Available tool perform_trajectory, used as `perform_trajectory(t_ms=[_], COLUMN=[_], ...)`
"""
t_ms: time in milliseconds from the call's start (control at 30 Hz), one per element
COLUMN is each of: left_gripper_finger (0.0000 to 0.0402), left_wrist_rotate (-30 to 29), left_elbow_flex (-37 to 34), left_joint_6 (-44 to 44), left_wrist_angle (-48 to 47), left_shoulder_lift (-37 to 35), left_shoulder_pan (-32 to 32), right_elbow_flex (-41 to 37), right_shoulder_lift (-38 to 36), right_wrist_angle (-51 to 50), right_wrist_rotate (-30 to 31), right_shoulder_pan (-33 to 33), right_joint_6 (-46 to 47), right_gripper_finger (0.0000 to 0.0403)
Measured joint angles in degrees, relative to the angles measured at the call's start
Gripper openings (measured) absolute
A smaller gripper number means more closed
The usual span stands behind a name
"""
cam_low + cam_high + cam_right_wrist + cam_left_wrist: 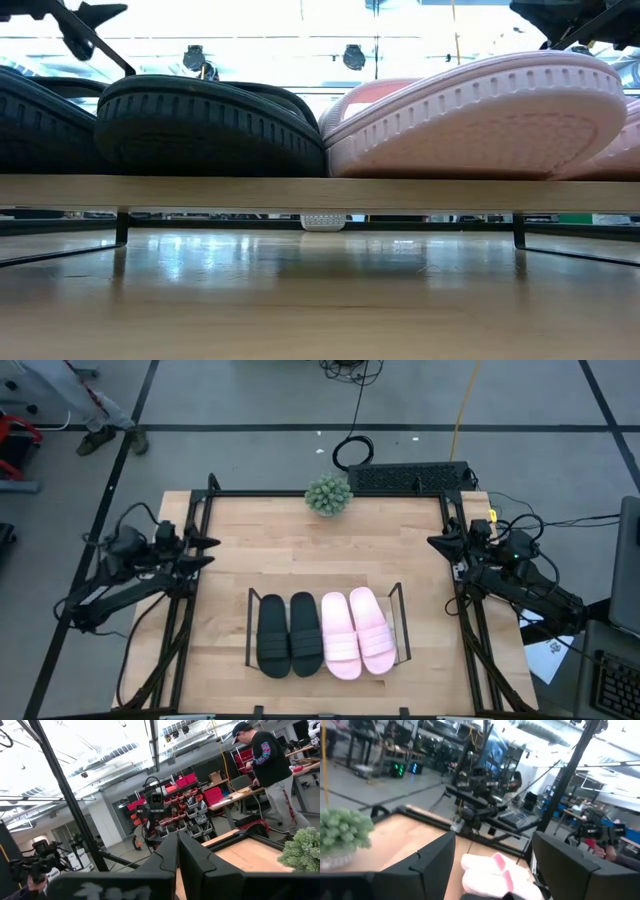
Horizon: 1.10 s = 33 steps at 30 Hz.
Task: Pick and place slides into the shelf
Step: Return to Home Position
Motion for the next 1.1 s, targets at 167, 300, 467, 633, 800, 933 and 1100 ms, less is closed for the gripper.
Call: perform_trajectory(t_ms=[167,300,467,633,800,933,1100], left_gripper_finger=[0.0267,0.0267,0.0267,0.0267,0.0267,0.0267,0.0267], left_wrist_rotate=[0.91,-0.21,-7.42,-18.40,-28.60,-30.07,-31.17], left_elbow_flex=[-4.68,-12.67,-18.08,-18.42,-17.53,-17.52,-17.57], left_joint_6=[0.06,-1.63,-1.90,1.59,4.10,5.78,5.50], left_wrist_angle=[9.44,19.91,27.38,23.15,19.13,17.81,14.10], left_shoulder_lift=[0.00,0.00,0.00,-0.02,-0.02,0.00,0.00], left_shoulder_pan=[-2.71,-6.94,-15.22,-24.62,-30.06,-31.04,-30.63], right_elbow_flex=[0.00,0.00,0.00,0.00,0.00,0.00,0.00], right_shoulder_lift=[0.00,0.00,0.01,0.02,0.02,0.02,0.00], right_wrist_angle=[-0.02,-0.02,-0.62,-1.82,-3.13,-3.06,-3.08], right_wrist_rotate=[-0.24,-0.28,-1.04,-1.38,-1.55,-3.22,-4.56], right_shoulder_pan=[0.00,0.00,0.00,0.00,0.00,0.02,0.02], right_joint_6=[0.74,0.91,1.45,1.40,0.91,-0.40,-2.33], right_gripper_finger=[0.0004,0.0004,0.0004,0.0004,0.0004,0.0004,0.0004])
